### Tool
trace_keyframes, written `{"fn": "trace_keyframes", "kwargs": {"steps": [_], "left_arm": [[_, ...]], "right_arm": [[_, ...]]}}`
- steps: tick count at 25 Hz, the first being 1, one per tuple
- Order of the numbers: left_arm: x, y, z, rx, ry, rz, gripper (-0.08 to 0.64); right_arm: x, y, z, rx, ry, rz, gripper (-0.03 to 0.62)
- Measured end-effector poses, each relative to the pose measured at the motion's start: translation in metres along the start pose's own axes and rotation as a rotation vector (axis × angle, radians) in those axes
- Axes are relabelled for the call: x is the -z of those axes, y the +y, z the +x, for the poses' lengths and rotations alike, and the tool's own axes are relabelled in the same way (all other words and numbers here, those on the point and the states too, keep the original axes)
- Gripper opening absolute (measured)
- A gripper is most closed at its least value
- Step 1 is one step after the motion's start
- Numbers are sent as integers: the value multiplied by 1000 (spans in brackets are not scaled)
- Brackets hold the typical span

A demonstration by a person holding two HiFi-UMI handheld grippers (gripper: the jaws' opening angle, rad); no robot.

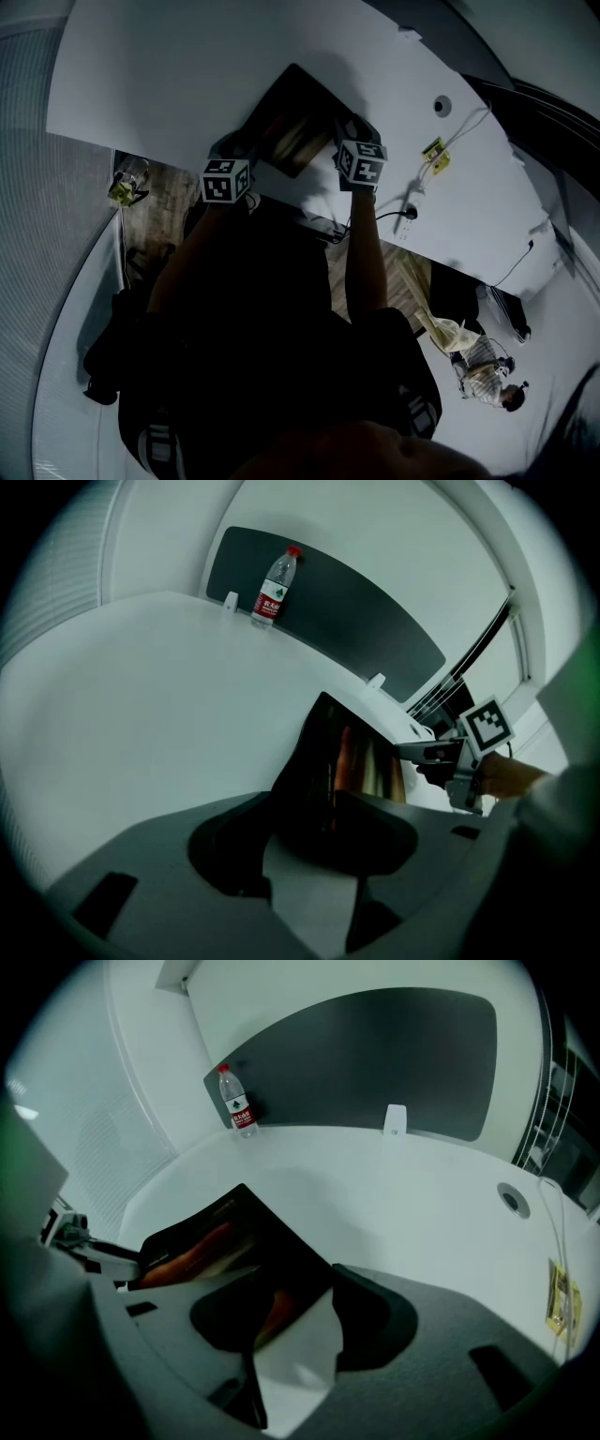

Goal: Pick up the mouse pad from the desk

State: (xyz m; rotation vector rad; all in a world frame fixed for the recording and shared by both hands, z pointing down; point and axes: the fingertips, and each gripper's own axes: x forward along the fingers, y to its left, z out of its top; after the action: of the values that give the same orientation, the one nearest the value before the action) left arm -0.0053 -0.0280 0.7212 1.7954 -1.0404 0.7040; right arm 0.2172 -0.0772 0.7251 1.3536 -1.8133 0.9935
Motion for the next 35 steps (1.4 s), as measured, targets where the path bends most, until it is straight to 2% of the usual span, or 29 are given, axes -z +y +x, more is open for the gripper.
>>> {"fn": "trace_keyframes", "kwargs": {"steps": [9,35], "left_arm": [[-1,3,-2,-18,9,3,172],[1,2,0,18,30,15,172]], "right_arm": [[9,8,3,-5,20,-21,176],[21,50,7,-46,65,-25,176]]}}
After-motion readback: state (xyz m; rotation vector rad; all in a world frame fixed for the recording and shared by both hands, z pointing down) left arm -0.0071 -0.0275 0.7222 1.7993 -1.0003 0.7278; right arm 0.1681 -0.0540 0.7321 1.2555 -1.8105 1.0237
